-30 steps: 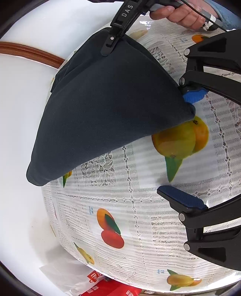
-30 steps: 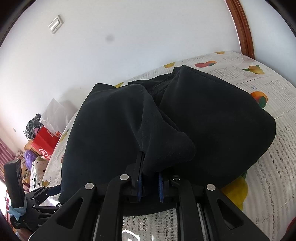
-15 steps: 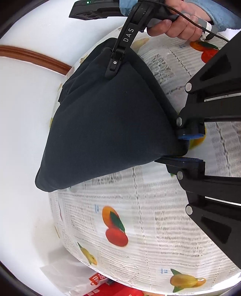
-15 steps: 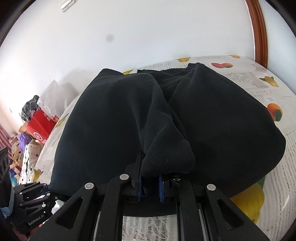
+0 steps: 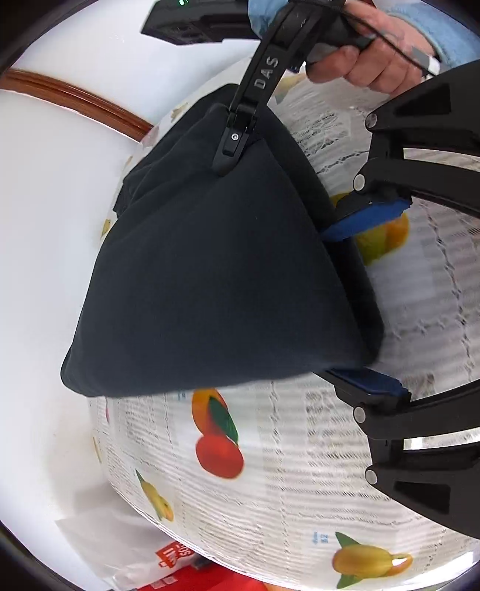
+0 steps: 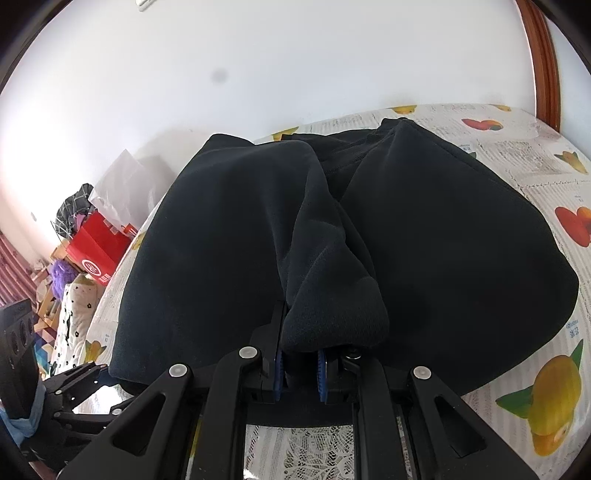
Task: Fold small clothes
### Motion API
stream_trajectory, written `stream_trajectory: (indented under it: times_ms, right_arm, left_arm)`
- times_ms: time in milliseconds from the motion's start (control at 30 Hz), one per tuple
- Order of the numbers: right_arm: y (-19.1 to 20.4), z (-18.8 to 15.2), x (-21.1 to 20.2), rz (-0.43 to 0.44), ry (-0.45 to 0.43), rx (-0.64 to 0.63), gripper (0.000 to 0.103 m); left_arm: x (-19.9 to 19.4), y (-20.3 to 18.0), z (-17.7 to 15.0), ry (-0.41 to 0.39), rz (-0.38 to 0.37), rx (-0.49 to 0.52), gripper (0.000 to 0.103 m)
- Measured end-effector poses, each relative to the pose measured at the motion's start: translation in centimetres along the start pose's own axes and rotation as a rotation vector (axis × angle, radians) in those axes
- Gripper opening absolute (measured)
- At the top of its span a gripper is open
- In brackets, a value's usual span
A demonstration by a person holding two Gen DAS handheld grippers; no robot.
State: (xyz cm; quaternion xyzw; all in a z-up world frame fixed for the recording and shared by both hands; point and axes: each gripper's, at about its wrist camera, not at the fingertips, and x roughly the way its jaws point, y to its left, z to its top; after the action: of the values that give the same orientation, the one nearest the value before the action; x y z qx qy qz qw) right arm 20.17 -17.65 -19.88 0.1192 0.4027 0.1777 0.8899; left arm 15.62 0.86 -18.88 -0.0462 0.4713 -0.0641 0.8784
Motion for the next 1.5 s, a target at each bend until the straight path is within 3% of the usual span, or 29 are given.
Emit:
stream_trajectory:
  times_ms: [133, 233, 300, 367, 400, 467, 667, 767, 900, 967, 1033, 1100, 1200, 1233, 1333, 1400, 1500]
  right_arm:
    - [-0.4, 0.0, -0.2, 0.028, -0.005, 0.021, 0.013]
    - [0.0, 0.6, -0.7, 0.031, -0.025, -0.034, 0.013]
    - [0.2, 1.2, -2.7, 0.031, -0.119, -0.1, 0.01]
    - [-0.3, 1.8, -6.9, 0.022, -0.296, -0.144, 0.006]
    - [-1.2, 2.1, -8.6, 0.019, -0.358, -0.125, 0.006]
    - [-3.8, 2.4, -10.4, 0.026, -0.399, -0.039, 0.006]
    - [-8.2, 0.9, -5.5, -0.092, -0.142, 0.01, 0.007]
    - [-8.3, 0.5, -5.0, -0.098, -0.144, 0.032, 0.007]
    - [-8.6, 1.0, -4.8, -0.093, -0.132, 0.051, 0.008]
    - [-8.5, 0.8, -4.8, -0.098, -0.128, 0.037, 0.008]
    - [-8.0, 0.8, -5.1, -0.107, -0.119, 0.025, 0.008]
    - [-7.5, 1.4, -5.7, -0.112, -0.118, -0.025, 0.007]
    - [-8.7, 1.3, -9.9, -0.006, -0.303, 0.008, 0.007]
    - [-9.2, 1.2, -10.5, -0.009, -0.32, 0.029, 0.007]
    - [-10.3, 0.4, -8.9, -0.12, -0.249, 0.019, 0.007]
    - [-12.0, -0.4, -6.8, -0.118, -0.144, 0.063, 0.008]
    - [-12.5, -0.5, -7.7, -0.107, -0.111, 0.071, 0.019]
  left_arm:
    - [1.5, -1.8, 0.8, -0.008, 0.104, 0.026, 0.067]
    - [1.6, -1.6, 1.0, -0.012, 0.115, 0.016, 0.068]
    - [1.7, -1.2, 1.3, -0.007, 0.128, 0.001, 0.068]
    - [1.7, -0.8, 1.5, 0.0, 0.142, -0.014, 0.068]
    - [1.7, -0.5, 1.4, 0.002, 0.142, -0.018, 0.068]
    - [1.7, -0.4, 1.4, -0.001, 0.142, -0.011, 0.068]
    - [1.8, -0.7, 1.4, -0.001, 0.159, -0.009, 0.069]
    - [1.5, -0.9, 1.2, -0.024, 0.139, 0.03, 0.068]
    - [1.9, -1.8, 1.3, -0.028, 0.054, 0.032, 0.067]
    - [2.6, -2.9, 1.8, -0.031, 0.084, 0.052, 0.069]
    - [3.3, -3.2, 2.4, -0.035, 0.141, 0.043, 0.077]
    - [3.6, -2.9, 2.7, -0.031, 0.143, 0.017, 0.078]
    - [3.8, -2.9, 2.6, -0.035, 0.158, 0.034, 0.078]
    - [3.5, -2.6, 2.5, -0.034, 0.159, 0.033, 0.078]
    - [3.2, -2.1, 2.4, -0.022, 0.159, 0.026, 0.078]
    - [3.1, -1.9, 2.3, -0.021, 0.159, 0.029, 0.078]
    - [3.2, -1.3, 2.6, -0.019, 0.148, 0.031, 0.078]
